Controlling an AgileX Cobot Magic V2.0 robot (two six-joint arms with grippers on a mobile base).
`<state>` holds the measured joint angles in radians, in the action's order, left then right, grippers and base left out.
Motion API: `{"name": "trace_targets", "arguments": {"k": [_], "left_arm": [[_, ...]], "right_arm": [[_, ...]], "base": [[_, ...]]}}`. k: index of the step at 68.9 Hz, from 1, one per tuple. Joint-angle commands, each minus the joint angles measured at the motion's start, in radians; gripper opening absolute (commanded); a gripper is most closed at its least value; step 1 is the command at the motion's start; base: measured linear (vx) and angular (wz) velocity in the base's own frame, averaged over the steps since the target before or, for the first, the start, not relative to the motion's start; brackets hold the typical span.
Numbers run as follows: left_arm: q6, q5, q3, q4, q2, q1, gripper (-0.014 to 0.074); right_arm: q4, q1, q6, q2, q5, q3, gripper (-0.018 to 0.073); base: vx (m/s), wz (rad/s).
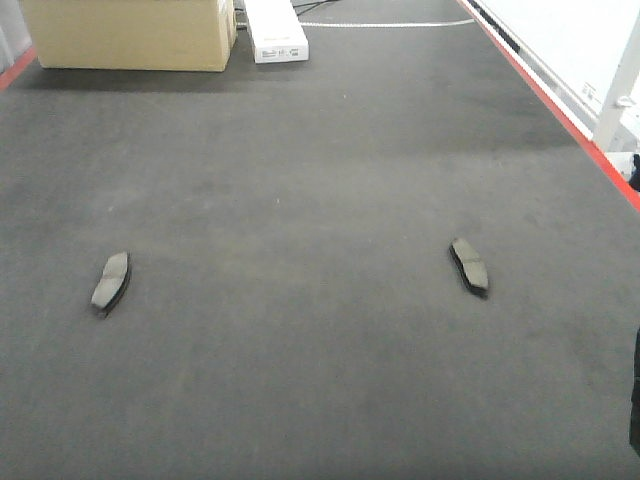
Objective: Move and align brake pads A on conveyor
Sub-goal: 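Stop the base at the conveyor edge, pads held above belt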
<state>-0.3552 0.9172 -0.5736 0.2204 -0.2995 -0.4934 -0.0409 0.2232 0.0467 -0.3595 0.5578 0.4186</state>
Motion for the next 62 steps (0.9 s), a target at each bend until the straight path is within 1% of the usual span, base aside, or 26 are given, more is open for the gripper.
{"name": "trace_targets", "arguments": {"k": [1, 31, 62], "left_arm": [[-0.001, -0.088, -0.03, 0.014, -0.012, -0.004, -0.0006], [-0.001, -0.088, -0.03, 0.014, -0.012, -0.004, -0.0006], [-0.001, -0.088, -0.03, 0.014, -0.012, -0.004, -0.0006]], "right_arm": [[-0.007, -0.002, 0.0, -0.006, -0.091, 0.032, -0.0004], [-0.007, -0.002, 0.0, -0.006, -0.091, 0.032, -0.0004], [-0.007, -0.002, 0.0, -0.006, -0.091, 0.032, -0.0004]], "base": [[0.29, -0.01], [0.22, 0.02], [0.08, 0.04]]}}
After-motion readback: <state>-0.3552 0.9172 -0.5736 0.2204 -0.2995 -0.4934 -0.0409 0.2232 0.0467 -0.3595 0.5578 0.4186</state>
